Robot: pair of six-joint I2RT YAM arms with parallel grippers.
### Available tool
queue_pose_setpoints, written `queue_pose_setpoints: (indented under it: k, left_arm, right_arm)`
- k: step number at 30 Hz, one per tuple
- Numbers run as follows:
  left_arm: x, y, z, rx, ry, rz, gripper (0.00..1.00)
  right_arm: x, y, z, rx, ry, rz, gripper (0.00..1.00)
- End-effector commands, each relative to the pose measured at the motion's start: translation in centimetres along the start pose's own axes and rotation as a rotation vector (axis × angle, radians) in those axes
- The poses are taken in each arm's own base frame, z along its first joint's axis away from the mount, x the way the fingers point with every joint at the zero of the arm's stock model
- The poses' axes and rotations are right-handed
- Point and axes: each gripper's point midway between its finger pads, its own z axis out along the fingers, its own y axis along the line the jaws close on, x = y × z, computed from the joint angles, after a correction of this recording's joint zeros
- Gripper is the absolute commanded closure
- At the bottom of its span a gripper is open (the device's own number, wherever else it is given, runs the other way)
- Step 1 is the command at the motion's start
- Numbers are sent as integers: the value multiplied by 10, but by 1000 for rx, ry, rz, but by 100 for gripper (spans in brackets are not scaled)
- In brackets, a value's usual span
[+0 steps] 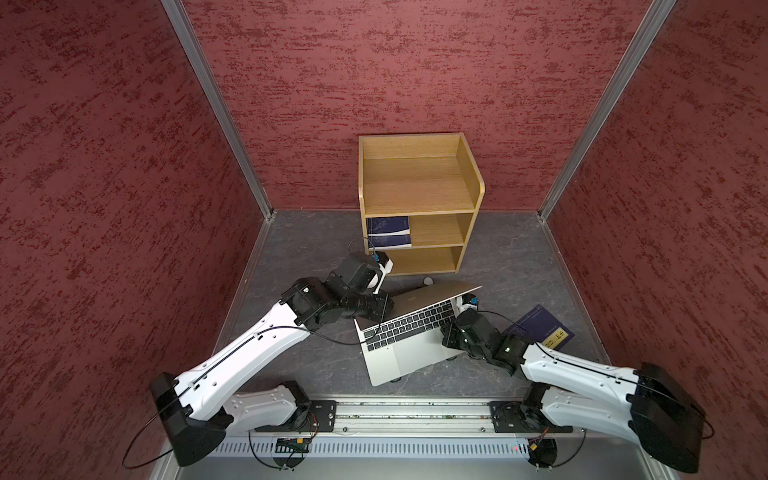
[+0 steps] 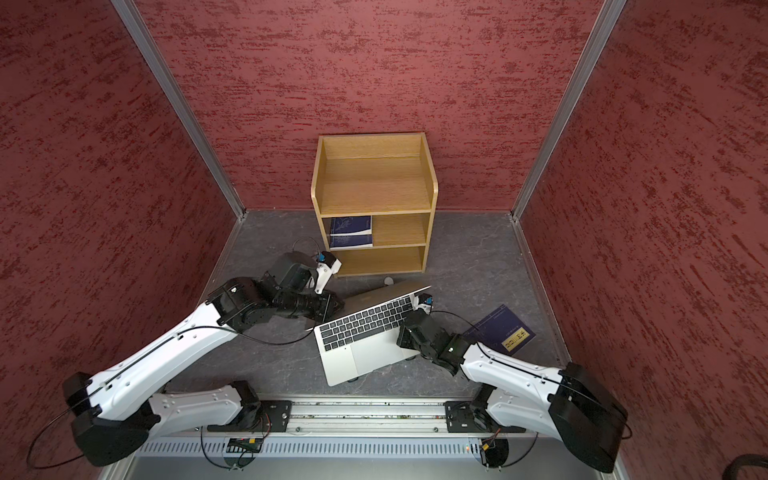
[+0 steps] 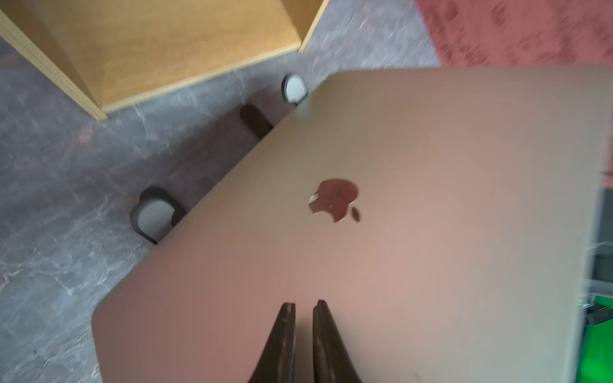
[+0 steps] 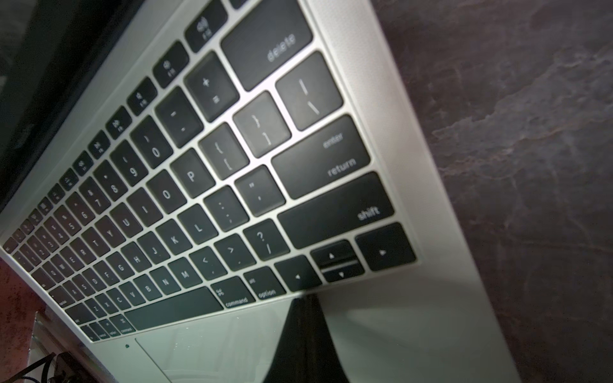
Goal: Close the laptop lid and set it aside
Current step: Close the lid of the laptop.
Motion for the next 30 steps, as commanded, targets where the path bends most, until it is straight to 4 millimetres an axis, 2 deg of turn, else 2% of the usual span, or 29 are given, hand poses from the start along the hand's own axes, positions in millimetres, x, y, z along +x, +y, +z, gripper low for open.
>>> queue_pose_setpoints:
  k: [1,11,20,24,30]
  left_arm:
    - [19,14,11,-76,50,-19,86]
    - [36,19,34,-90,72,-72,87]
    - [42,25,45,-140,93,-63,87]
    - [45,27,49,-172,93,-50,88]
    - [53,32,61,-206,113,-39,89]
  right_arm:
    - [12,-54,4,194,-12,-15,100]
    - [7,-53,-18,123,-68,1,100]
    - [14,-83,-45,162,-97,49,97]
    - [13,-90,-60,181,-100,51,94]
    - [1,-100,-96,255,-133,71,89]
